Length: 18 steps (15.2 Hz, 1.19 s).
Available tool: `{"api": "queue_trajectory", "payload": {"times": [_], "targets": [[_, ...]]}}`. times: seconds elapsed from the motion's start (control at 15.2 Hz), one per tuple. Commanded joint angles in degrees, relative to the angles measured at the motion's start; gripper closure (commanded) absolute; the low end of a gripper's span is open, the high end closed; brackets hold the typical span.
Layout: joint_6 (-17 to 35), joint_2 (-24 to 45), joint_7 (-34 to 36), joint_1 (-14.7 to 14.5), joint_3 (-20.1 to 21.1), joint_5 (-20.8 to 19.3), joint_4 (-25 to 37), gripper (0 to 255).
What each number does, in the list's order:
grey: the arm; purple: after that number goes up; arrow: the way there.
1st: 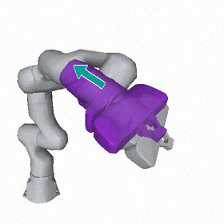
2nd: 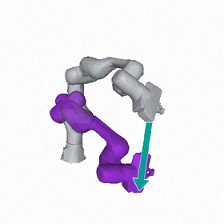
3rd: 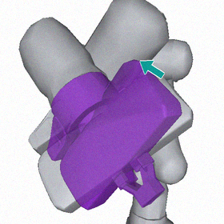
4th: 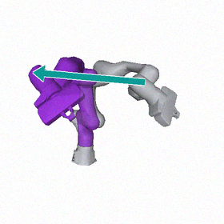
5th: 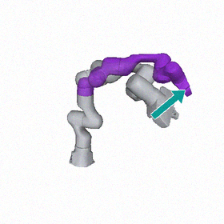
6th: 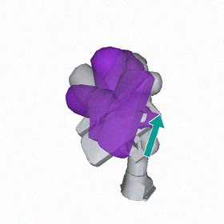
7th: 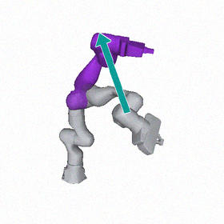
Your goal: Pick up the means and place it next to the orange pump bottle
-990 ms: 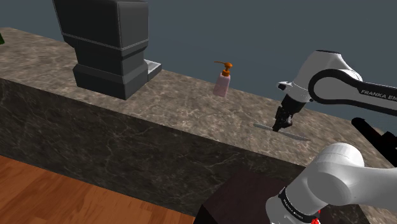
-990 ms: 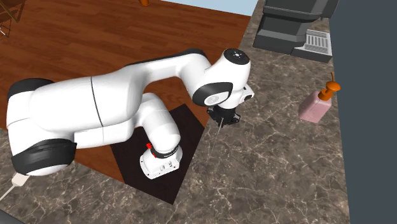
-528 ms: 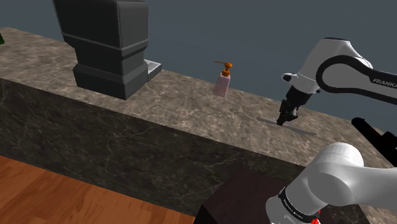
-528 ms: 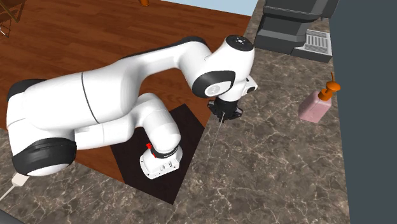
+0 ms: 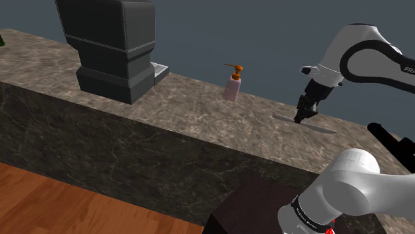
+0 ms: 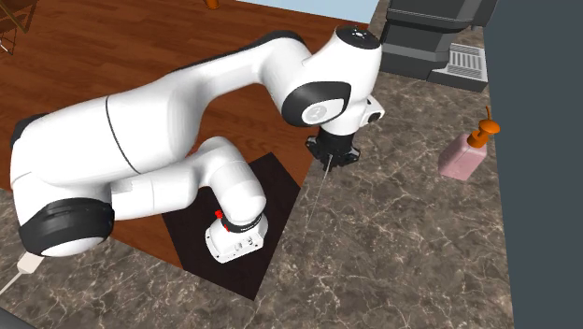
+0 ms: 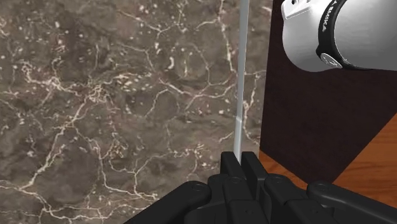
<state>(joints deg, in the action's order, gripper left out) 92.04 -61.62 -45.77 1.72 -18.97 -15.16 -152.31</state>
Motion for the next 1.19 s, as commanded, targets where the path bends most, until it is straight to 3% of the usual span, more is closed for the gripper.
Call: {"api": "queue_trajectory", "payload": {"times": [0.0, 1.12], "targets": [[-1.41, 0.13, 0.00, -0.18, 0.47, 0.43, 1.52, 255], [-11.89, 4.87, -0.35, -1.83, 3.15, 3.27, 16.76, 255]]}}
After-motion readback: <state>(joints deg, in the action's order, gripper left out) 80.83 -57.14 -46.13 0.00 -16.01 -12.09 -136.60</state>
